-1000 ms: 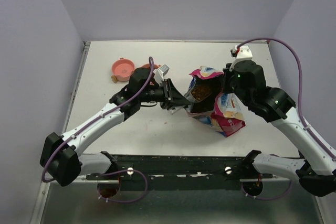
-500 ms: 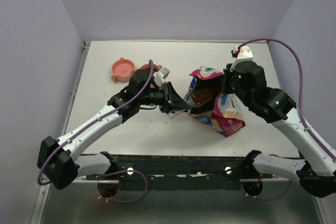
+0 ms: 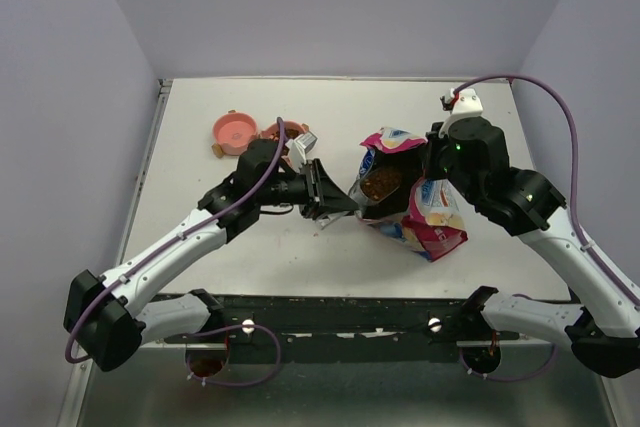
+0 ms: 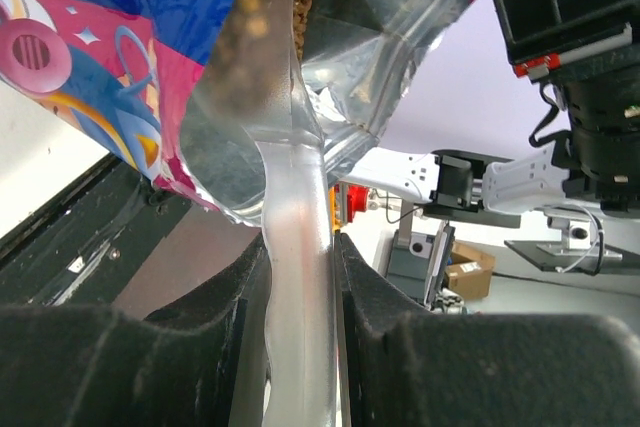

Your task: Serve the pet food

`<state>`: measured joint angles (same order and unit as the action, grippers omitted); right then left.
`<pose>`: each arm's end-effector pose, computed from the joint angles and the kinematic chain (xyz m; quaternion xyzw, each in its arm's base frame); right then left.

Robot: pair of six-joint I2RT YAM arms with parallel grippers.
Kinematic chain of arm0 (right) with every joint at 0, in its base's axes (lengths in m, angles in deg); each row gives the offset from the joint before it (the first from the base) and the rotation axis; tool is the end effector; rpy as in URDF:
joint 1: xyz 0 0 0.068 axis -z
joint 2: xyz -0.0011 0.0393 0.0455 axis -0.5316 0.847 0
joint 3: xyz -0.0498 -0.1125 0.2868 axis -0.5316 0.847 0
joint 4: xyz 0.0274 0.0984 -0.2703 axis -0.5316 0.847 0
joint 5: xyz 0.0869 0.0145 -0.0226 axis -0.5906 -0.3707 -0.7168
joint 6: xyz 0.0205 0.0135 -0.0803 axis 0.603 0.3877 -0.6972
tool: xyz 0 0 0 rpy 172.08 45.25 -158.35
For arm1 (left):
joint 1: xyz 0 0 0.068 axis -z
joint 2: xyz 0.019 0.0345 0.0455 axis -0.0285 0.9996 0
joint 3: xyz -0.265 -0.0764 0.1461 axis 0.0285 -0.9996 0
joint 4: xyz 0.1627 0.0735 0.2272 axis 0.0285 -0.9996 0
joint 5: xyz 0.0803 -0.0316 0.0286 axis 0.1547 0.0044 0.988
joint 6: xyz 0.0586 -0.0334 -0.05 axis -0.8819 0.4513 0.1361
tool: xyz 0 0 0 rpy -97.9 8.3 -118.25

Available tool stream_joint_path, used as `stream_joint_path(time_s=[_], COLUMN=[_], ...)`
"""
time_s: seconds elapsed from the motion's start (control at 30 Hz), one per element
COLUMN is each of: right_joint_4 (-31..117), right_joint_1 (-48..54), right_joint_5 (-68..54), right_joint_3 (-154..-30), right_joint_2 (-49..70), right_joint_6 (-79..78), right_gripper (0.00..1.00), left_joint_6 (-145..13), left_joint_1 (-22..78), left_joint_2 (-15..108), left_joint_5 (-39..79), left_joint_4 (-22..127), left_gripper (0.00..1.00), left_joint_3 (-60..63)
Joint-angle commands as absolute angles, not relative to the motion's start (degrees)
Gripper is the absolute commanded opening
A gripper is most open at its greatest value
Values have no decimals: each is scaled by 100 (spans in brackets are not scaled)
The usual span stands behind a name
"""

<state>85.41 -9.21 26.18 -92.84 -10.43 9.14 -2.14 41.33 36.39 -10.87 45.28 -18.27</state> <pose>0.2008 0.1339 0.4504 -0.0634 0.8342 0.0828 0.5415 0.1985 -0.2252 0.3456 -0.0451 0.7869 -0.6117 0.0669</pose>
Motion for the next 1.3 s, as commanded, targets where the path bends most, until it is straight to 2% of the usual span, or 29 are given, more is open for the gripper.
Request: stream_joint_path(time_s=[0.0,0.33,0.47,0.57,0.6,0.7,0.8,1.27], right_joint_4=[7838,7855,7855,7899,7917,7891,7847,7890], right_joint_1=[-963,-963,-963,-963,-955,-963,-963,-963], right_joint_5=[2576,2550,2462,2409,2426,2488,2506,2435], right_joint_3=[-9409,-9558,-9567,-9629,-9681,-9682,-9655,-9638], right_joint_2=[-1373,-1355,-1320,-1294,-1294,-1337,-1294,-1311], right_joint_6=[935,935,927,918,918,839,716,883], right_gripper=[0,1,0,1,0,1,0,0], left_joint_6=[-300,411,902,1623,1555,774,868,579], left_joint_1=[4109,3943,3934,3934,3942,3916,3942,3837], left_joint_2=[3319,3362,4195,4111,3866,3556,3872,3442], left_joint_5=[-1330,-1437,-1559,-1289,-1217,-1295,-1594,-1972], left_joint_4=[5368,7555,9163,10684,10626,9258,9482,9351], left_gripper=[0,0,0,0,0,0,0,0], left_joint_3=[-1986,-2935,-3138,-3926,-4095,-3887,-3561,-3718])
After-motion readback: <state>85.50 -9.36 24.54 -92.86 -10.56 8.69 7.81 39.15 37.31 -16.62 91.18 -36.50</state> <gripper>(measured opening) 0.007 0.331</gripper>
